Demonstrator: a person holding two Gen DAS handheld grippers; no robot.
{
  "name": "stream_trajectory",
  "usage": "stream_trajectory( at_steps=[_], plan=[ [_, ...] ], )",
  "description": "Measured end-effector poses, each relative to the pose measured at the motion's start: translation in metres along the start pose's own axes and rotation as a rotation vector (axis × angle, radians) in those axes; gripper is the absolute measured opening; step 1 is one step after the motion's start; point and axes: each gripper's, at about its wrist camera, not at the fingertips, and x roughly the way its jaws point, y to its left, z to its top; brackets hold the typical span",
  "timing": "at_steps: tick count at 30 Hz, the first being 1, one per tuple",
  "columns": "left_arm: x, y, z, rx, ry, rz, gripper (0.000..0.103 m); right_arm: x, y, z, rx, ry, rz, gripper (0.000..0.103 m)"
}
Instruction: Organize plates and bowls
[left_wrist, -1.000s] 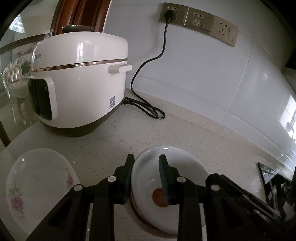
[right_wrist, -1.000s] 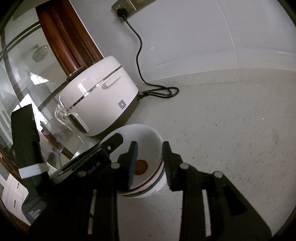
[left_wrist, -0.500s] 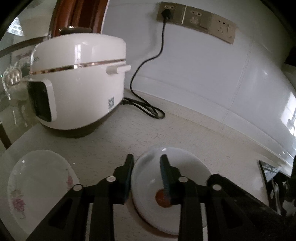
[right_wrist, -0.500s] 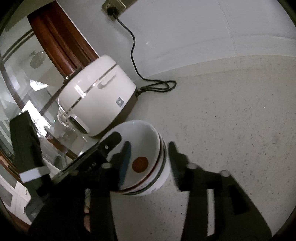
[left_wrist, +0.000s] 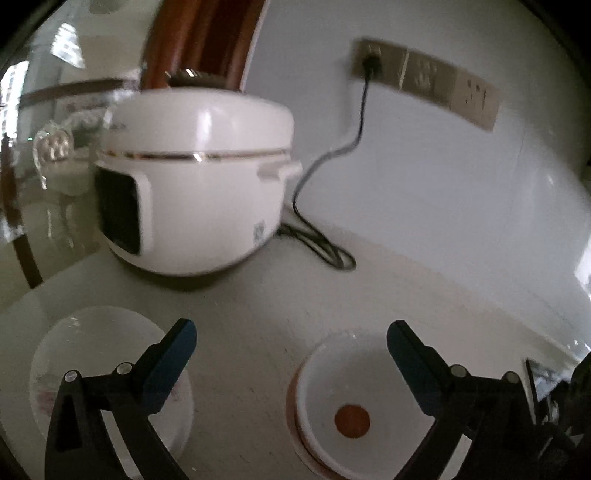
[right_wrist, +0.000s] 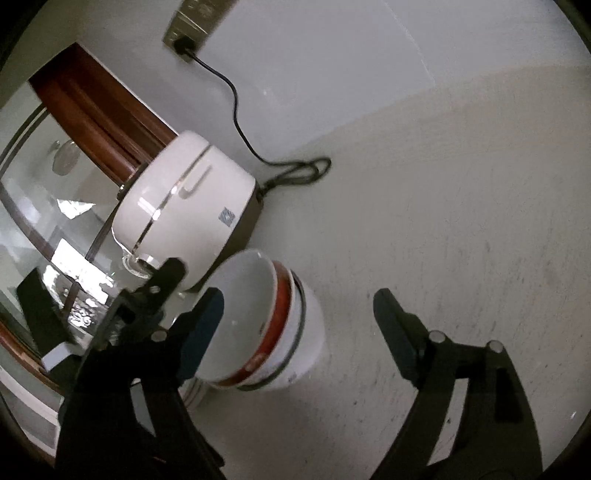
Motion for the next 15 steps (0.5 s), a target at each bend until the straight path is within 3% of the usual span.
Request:
stream_trajectory(
  at_steps=[4, 8, 11, 12, 15],
  plan=[
    [0.008, -0.003, -0.001, 0.005, 0.035, -0.032, 0.103, 0.003, -0.007, -0.002, 0.033, 0.044, 0.042, 0.086],
    [0.021, -0.004, -0.006, 0.013, 0.077, -0.051, 0.103, 0.003, -0.018, 0.0, 0.039, 0.038, 0.021, 0.087],
    [0.029, -0.003, -0.011, 0.011, 0.112, -0.058, 0.103, 0.007, -0.029, 0.0, 0.084, 0.08, 0.1, 0.089],
    [0.033, 0.0, -0.013, -0.011, 0.134, -0.078, 0.103, 0.009, -0.03, -0.001, 0.092, 0.096, 0.13, 0.089],
    [0.044, 0.006, -0.018, -0.067, 0.154, -0.107, 0.103, 0.016, -0.024, -0.004, 0.049, 0.113, 0.104, 0.09]
  ],
)
